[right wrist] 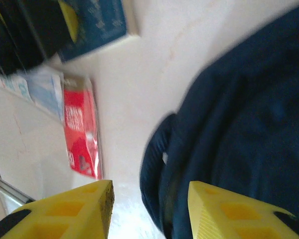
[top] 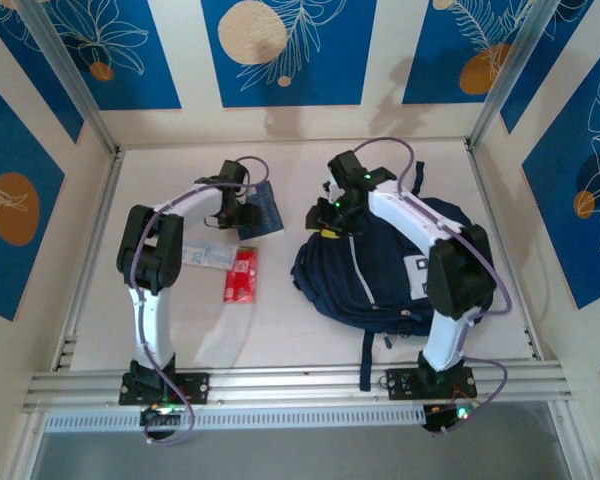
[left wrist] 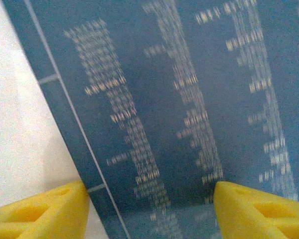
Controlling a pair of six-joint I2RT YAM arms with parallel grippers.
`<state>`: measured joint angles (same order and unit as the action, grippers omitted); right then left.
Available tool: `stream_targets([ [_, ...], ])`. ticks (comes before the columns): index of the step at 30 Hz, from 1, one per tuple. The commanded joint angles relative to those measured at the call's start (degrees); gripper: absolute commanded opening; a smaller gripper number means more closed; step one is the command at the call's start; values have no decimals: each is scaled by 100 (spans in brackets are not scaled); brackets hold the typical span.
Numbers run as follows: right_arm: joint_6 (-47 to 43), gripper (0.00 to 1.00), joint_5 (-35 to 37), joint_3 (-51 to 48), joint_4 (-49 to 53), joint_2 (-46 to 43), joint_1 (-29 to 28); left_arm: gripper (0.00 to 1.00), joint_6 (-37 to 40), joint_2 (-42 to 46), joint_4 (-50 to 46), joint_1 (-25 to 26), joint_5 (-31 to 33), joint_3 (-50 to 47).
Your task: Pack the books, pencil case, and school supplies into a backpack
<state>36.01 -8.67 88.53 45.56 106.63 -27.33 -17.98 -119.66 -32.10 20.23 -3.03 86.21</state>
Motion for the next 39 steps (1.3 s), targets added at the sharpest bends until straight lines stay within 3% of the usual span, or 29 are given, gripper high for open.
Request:
stream_targets([
  [1,317,43,-254,683,-260,574,28,65,107,-1,-776,453,-467,-193],
  [6,328,43,25,1822,-63,1664,35,65,-171,268,-679,385,-375,-259],
  [11,537,44,208,2650,-256,2466,42,67,-456,757,-279,33,-701,-254],
  [15,430,49,212,3835,278,3353,39,69,-887,849,-2,-212,-763,-208],
  [24,73,50,-346,5794,1091,4694,132,67,-1102,182,227,-291,-622,77],
  [28,-56,49,-908,6283,1260,5090,93,65,-1147,45,411,-283,-823,104],
  [31,-154,48,-866,6726,1622,5354,32,64,-1158,-59,478,-282,-961,148],
  [34,-151,50,-960,6857,1720,5473,-8,62,-1199,-157,525,-282,-1138,174],
  [39,-4,48,-1960,6964,1640,5613,-83,59,-1243,-207,787,-251,-1443,104],
])
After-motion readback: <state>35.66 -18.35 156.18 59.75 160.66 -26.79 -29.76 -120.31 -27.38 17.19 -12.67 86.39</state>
